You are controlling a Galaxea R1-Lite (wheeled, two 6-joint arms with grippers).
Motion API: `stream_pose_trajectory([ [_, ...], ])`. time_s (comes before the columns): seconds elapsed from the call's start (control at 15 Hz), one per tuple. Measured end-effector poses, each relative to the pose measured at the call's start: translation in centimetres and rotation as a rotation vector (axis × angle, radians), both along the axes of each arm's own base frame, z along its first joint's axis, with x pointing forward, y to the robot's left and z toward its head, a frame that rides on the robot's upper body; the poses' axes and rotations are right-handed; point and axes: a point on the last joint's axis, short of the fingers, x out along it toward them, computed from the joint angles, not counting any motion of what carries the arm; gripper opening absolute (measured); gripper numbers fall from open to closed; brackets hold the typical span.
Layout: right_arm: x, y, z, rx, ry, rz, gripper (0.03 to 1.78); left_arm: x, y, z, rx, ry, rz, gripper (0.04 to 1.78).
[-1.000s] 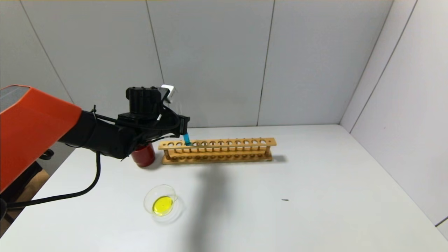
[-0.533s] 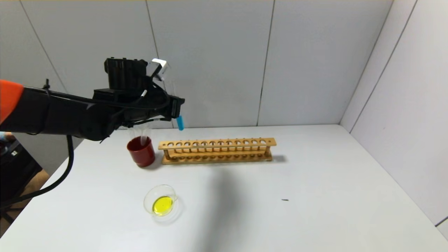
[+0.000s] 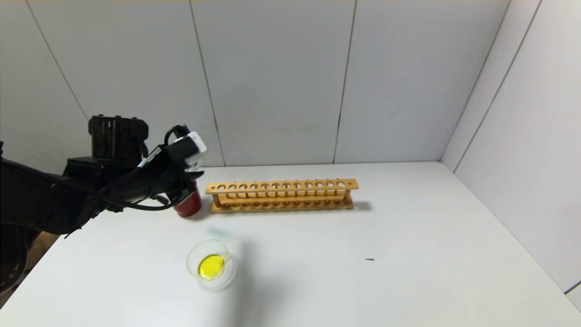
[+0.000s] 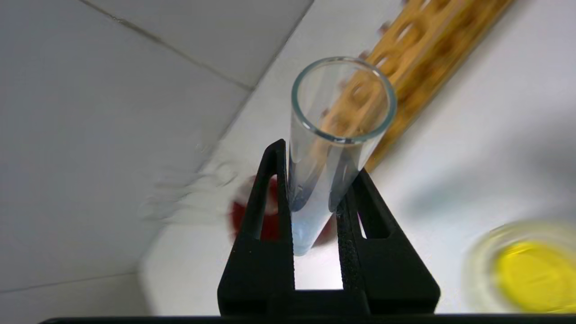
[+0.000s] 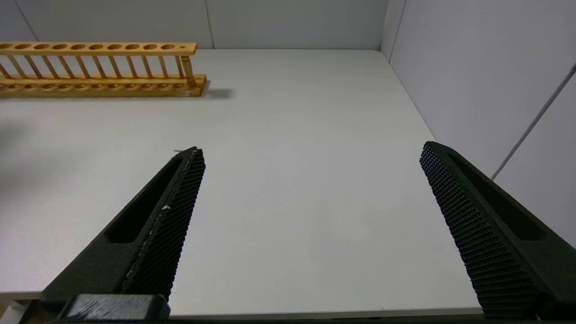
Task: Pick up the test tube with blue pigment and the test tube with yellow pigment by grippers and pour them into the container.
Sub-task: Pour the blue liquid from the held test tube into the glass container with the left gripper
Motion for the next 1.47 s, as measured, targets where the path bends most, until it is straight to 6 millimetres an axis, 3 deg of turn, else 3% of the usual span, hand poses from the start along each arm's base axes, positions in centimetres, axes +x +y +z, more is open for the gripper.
stream_pose_trajectory([
  [0.2,0.0,0.0,0.0,0.000,0.000,0.000,1.75,-0.1,1.3,-0.9,0.225,-0.103,-0.070,0.32],
  [0.53,0.0,0.0,0.0,0.000,0.000,0.000,1.75,-1.3,0.7,-2.7,0.519,-0.182,-0.338,0.32],
  [1.13,0.0,0.0,0.0,0.000,0.000,0.000,1.75,-4.3,2.6,-4.0,0.767,-0.216,-0.447,0.32],
  [1.47,0.0,0.0,0.0,0.000,0.000,0.000,1.75,-4.4,2.7,-4.1,0.887,-0.256,-0.500,0.32],
])
